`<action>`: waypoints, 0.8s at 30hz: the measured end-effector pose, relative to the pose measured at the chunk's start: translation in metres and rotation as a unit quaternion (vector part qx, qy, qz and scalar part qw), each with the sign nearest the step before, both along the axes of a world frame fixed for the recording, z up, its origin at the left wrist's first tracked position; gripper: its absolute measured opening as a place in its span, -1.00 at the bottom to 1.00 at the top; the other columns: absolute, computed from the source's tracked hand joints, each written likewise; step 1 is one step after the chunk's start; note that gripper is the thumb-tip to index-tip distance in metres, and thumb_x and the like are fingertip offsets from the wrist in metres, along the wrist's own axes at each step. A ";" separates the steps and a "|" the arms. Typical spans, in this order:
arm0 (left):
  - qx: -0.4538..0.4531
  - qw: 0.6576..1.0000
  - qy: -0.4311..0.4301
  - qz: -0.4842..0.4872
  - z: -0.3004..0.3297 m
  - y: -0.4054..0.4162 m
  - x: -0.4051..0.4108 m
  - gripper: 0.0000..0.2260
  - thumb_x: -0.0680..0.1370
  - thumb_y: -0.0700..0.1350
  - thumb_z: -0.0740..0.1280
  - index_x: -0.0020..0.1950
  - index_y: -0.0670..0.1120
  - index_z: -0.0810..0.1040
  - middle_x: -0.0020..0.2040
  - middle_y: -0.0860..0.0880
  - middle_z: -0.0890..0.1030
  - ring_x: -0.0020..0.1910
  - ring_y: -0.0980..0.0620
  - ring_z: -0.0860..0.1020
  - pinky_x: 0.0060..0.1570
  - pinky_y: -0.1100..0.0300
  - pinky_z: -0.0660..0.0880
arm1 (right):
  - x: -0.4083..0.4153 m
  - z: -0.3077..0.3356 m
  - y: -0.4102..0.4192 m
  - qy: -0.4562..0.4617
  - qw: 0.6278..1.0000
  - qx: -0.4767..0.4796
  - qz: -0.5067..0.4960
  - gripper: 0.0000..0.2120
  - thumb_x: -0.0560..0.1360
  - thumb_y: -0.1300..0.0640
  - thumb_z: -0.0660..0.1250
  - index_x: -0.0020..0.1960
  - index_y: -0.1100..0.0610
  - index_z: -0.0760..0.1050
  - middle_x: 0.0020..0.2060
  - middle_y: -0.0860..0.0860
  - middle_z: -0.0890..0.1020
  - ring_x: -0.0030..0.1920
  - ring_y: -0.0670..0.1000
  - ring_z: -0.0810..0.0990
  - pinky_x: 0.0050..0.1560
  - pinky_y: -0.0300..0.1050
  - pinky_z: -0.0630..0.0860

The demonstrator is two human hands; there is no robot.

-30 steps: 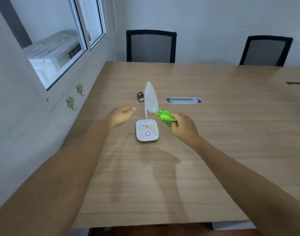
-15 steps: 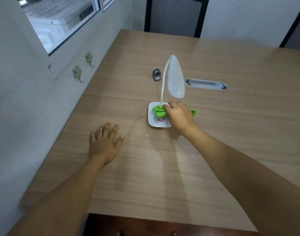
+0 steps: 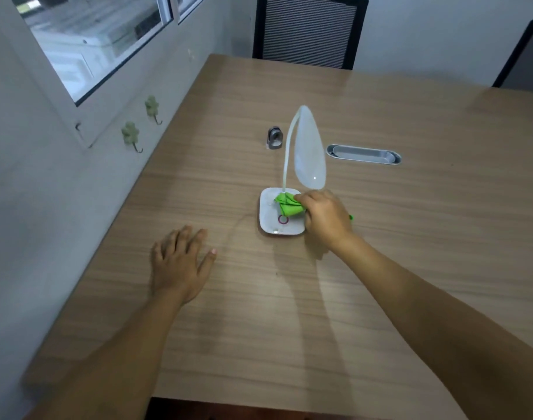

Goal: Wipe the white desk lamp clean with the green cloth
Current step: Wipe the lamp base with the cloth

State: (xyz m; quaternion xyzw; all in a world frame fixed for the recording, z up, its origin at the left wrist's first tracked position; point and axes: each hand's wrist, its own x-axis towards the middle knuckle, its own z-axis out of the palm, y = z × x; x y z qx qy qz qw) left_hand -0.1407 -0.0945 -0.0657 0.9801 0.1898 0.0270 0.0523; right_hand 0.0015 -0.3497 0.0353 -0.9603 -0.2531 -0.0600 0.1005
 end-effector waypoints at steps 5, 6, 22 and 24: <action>-0.007 1.000 0.007 0.004 -0.003 0.001 0.001 -0.39 0.48 0.33 -0.14 0.48 0.18 0.20 0.54 0.01 0.24 0.52 -0.08 0.15 0.43 -0.19 0.07 | -0.035 -0.014 -0.006 0.010 0.997 -0.031 0.073 -0.56 0.39 0.32 0.28 0.26 0.12 0.52 0.12 0.12 0.63 0.03 0.22 0.54 0.03 0.04 0.53; -0.007 1.000 0.006 0.004 -0.003 0.001 0.001 -0.39 0.47 0.33 -0.14 0.48 0.18 0.20 0.54 0.00 0.24 0.52 -0.08 0.15 0.43 -0.19 0.06 | -0.047 -0.015 -0.009 -0.007 0.994 -0.027 0.103 -0.58 0.35 0.34 0.34 0.19 0.15 0.57 0.05 0.14 0.67 -0.04 0.24 0.59 -0.05 0.03 0.57; 0.005 1.000 0.002 0.001 -0.002 0.000 0.001 -0.39 0.48 0.33 -0.14 0.47 0.17 0.22 0.53 0.00 0.27 0.51 -0.09 0.19 0.42 -0.18 0.10 | -0.043 -0.018 -0.005 0.036 0.997 -0.011 0.069 -0.57 0.43 0.29 0.25 0.27 0.04 0.51 0.19 0.04 0.61 0.10 0.20 0.48 0.08 0.01 0.48; 0.005 1.000 0.001 0.000 -0.002 0.000 0.001 -0.39 0.47 0.33 -0.14 0.47 0.16 0.22 0.53 -0.01 0.27 0.51 -0.09 0.19 0.42 -0.19 0.10 | -0.046 -0.012 -0.008 0.026 0.995 0.014 0.096 -0.58 0.41 0.30 0.28 0.23 0.05 0.55 0.13 0.05 0.65 0.04 0.21 0.51 0.01 0.01 0.50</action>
